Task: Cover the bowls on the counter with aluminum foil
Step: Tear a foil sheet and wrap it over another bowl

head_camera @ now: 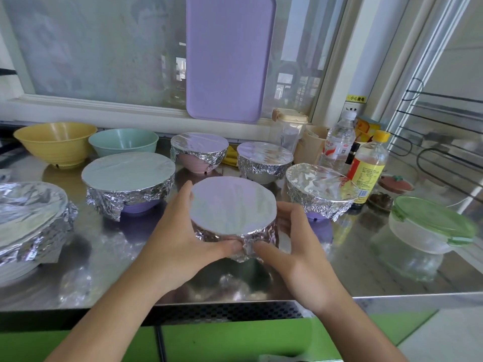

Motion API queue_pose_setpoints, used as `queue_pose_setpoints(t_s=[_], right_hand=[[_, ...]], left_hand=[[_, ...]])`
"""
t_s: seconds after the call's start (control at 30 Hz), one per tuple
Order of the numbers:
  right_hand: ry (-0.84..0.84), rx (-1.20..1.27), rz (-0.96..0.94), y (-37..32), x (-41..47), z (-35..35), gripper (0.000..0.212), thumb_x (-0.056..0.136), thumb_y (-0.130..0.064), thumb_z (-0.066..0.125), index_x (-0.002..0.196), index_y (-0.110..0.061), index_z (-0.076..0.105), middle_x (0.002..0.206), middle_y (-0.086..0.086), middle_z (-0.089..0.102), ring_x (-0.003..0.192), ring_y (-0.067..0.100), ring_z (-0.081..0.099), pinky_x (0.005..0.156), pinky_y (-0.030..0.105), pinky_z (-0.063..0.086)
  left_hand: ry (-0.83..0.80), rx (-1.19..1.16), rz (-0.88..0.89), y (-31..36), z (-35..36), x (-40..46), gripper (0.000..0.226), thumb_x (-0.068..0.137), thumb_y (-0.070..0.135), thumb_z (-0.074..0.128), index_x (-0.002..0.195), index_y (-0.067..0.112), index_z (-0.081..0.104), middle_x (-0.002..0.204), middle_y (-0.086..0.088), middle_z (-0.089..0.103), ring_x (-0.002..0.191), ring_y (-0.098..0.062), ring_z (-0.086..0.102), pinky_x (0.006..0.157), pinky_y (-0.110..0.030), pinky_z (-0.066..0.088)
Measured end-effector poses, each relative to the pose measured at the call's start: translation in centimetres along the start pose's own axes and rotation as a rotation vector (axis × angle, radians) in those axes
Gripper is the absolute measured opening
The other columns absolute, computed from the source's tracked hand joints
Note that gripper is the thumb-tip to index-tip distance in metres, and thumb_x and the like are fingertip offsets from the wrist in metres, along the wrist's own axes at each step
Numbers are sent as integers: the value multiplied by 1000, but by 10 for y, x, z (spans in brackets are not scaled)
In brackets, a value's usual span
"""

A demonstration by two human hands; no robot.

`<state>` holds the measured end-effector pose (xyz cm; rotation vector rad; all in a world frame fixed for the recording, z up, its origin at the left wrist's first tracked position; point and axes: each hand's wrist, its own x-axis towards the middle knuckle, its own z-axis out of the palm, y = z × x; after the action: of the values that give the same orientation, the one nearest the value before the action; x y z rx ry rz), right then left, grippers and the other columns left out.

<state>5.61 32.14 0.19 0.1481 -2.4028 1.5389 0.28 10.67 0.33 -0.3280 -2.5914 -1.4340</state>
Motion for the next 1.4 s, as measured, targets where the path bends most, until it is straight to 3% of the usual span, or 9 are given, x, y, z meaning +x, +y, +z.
queue_pose_setpoints(t_s=[0.13,0.3,0.4,0.63,0.8,0.97,1.2,1.33,1.4], right_hand=[[28,74,25,-1,3,-8,61,72,-47,76,124,-24,53,136,-8,59,131,9,55,111,48,44],[-38,207,28,8,4,-8,57,81,-20,77,129,-18,47,136,-7,65,135,13,58,112,44,48],[-16,164,-6,9,-3,-8,58,84,-23,76,133,-21,46,134,-8,66,132,13,59,111,45,47],[-78,190,-19,-4,-8,-12,42,102,-20,66,131,-48,54,132,-30,66,126,-10,57,96,9,45],[-94,110,-41,-14,-10,-11,62,105,-20,64,114,-81,53,134,-32,64,130,-5,57,110,34,46],[-129,93,-77,-13,-13,-19,75,100,-5,67,118,-77,55,132,-28,67,125,-1,61,104,26,48],[-98,189,-24,1,-5,-21,64,87,-12,52,143,-42,55,141,-19,64,131,6,59,109,42,49],[-65,75,-49,-10,28,-18,48,105,-26,54,151,-41,53,156,-29,46,145,-9,37,122,31,31],[-134,4,-20,-20,47,-15,36,111,-29,49,145,-31,62,147,-20,57,137,-3,49,120,34,37]], left_hand=[[-65,-29,-2,0,-8,3,151,48,54,100,166,36,8,166,20,21,140,13,23,114,-20,21],[-103,-22,-4,1,-15,0,154,42,66,98,165,37,10,166,24,21,146,8,24,120,-25,22],[-167,-13,0,-1,-24,-1,155,32,81,92,162,41,17,163,25,29,148,6,29,124,-33,27],[-180,172,150,40,-35,0,145,38,108,57,160,41,18,162,25,21,147,0,28,123,-39,31],[-262,508,174,62,-5,19,148,47,110,44,163,27,5,169,10,12,156,-12,12,122,-36,27],[-281,621,151,50,6,32,148,38,116,35,158,33,16,158,2,34,150,-24,27,119,-47,34],[-338,675,156,58,1,33,121,47,110,44,144,40,28,141,6,42,138,-23,36,113,-47,37],[-350,641,194,59,-3,31,124,49,108,50,151,43,24,146,13,43,141,-17,37,115,-46,36],[-366,605,209,60,-6,31,120,50,107,53,150,47,26,145,19,45,140,-14,40,114,-45,39]])
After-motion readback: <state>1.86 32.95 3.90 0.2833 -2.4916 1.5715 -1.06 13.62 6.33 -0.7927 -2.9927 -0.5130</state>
